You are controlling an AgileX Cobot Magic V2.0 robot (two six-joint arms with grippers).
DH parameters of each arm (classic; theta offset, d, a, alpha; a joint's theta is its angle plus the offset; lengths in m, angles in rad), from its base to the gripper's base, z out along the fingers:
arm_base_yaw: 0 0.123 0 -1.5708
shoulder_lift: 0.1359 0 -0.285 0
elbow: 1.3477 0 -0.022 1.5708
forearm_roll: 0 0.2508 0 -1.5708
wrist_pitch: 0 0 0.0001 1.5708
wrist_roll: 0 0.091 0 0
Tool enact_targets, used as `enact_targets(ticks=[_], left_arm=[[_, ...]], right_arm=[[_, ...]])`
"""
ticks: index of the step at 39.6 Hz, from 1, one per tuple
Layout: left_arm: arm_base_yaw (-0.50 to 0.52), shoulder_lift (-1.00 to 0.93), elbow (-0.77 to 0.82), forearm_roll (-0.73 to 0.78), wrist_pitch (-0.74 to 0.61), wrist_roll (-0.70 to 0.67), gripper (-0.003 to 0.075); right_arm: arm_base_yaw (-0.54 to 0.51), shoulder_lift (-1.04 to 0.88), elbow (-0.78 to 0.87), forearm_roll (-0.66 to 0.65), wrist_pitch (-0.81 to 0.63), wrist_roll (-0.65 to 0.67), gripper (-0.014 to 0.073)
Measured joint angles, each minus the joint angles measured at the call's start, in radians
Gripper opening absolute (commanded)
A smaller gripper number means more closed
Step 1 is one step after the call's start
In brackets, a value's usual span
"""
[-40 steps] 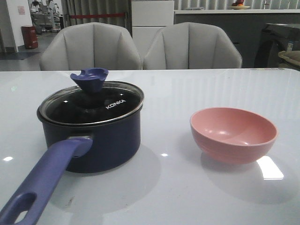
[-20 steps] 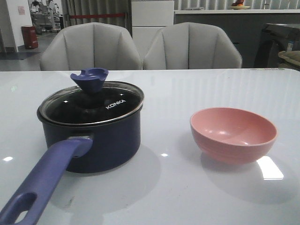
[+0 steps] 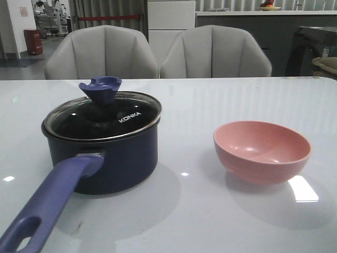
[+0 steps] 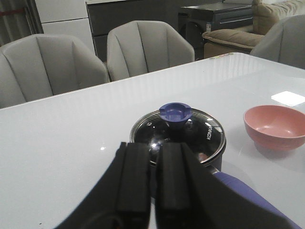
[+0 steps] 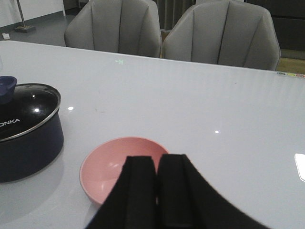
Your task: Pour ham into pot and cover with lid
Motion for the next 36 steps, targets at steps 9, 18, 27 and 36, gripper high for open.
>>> enact_targets(ticks=[9,18,27,36], left_arm=[[0.000,0.000,0.002,-0.002,0.000,0.000,0.0113],[0.000,0.000,0.002,-0.002,0.000,0.000,0.0113],[0.076,0.000,0.067,-0.011,-0.099,0.000,0.0113],[0.303,-0.026,0.242,-0.027,-0.389,0.000,0.0113]], right_arm=[[0.000,0.000,0.000,0.000,0.000,0.000,0.0143],[0.000,0.000,0.000,0.000,0.000,0.000,0.0143],[0.000,0.000,0.000,0.000,0.000,0.000,0.0143],[0.000,0.000,0.000,0.000,0.000,0.000,0.0143]])
